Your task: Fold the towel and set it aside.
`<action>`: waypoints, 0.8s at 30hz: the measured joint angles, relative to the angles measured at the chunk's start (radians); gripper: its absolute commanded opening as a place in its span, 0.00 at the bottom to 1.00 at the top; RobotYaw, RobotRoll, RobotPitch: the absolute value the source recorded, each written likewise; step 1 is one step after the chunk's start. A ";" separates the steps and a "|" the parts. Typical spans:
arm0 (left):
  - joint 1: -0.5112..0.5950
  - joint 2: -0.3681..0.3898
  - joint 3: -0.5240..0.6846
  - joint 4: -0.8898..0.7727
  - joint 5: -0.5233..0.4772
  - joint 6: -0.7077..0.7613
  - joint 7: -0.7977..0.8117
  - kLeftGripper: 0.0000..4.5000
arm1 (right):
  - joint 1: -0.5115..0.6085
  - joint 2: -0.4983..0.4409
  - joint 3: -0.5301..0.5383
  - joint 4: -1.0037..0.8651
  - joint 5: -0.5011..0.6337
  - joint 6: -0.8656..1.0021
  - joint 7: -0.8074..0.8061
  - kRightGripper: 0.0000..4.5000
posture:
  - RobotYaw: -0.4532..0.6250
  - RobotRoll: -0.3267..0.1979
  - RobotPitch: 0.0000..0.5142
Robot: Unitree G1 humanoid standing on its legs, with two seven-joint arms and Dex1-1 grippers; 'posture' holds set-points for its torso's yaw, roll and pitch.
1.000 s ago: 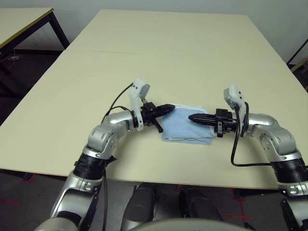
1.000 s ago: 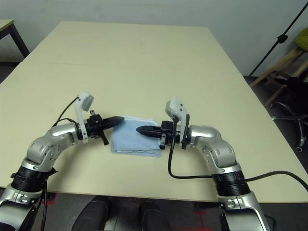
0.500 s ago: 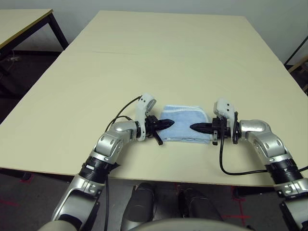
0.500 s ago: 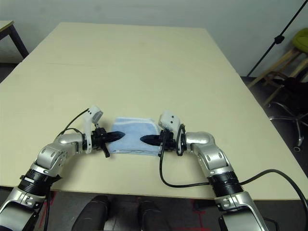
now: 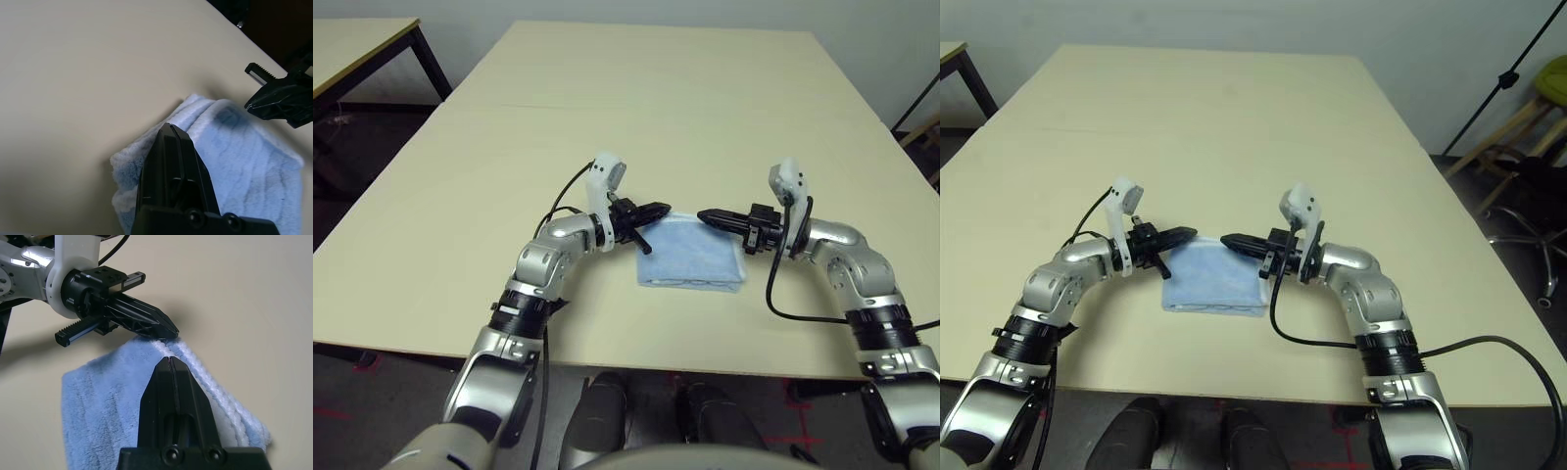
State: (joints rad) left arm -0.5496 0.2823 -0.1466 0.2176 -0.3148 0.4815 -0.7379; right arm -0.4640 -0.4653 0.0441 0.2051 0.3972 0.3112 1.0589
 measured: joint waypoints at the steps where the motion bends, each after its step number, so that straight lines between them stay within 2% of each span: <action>1: 0.000 -0.004 0.000 0.012 0.007 -0.008 0.004 0.00 | 0.000 0.006 0.002 0.017 -0.009 -0.010 -0.005 0.00 | 0.55 0.62 0.25; 11: 0.020 -0.017 0.000 0.090 0.068 -0.077 0.024 0.00 | 0.015 0.016 0.043 0.147 -0.113 -0.127 -0.008 0.00 | 0.55 0.62 0.24; 13: 0.030 -0.017 0.004 0.089 0.068 -0.080 0.020 0.00 | 0.016 0.018 0.036 0.143 -0.101 -0.102 -0.021 0.08 | 0.55 0.62 0.24; 14: 0.035 -0.017 0.011 0.084 0.065 -0.080 0.018 0.09 | 0.016 0.022 0.016 0.129 -0.073 -0.047 -0.035 0.13 | 0.55 0.62 0.24; 17: 0.054 -0.006 0.042 0.052 0.045 -0.085 0.010 0.28 | 0.015 0.014 -0.075 0.062 0.044 0.190 -0.095 0.38 | 0.55 0.62 0.24; 24: 0.117 0.130 0.137 -0.077 -0.047 -0.186 -0.158 0.82 | 0.009 -0.116 -0.271 -0.112 0.255 0.700 -0.251 0.95 | 0.55 0.62 0.25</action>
State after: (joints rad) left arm -0.4327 0.4127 -0.0100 0.1404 -0.3619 0.2950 -0.8956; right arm -0.4549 -0.5815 -0.2273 0.0931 0.6525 1.0116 0.8076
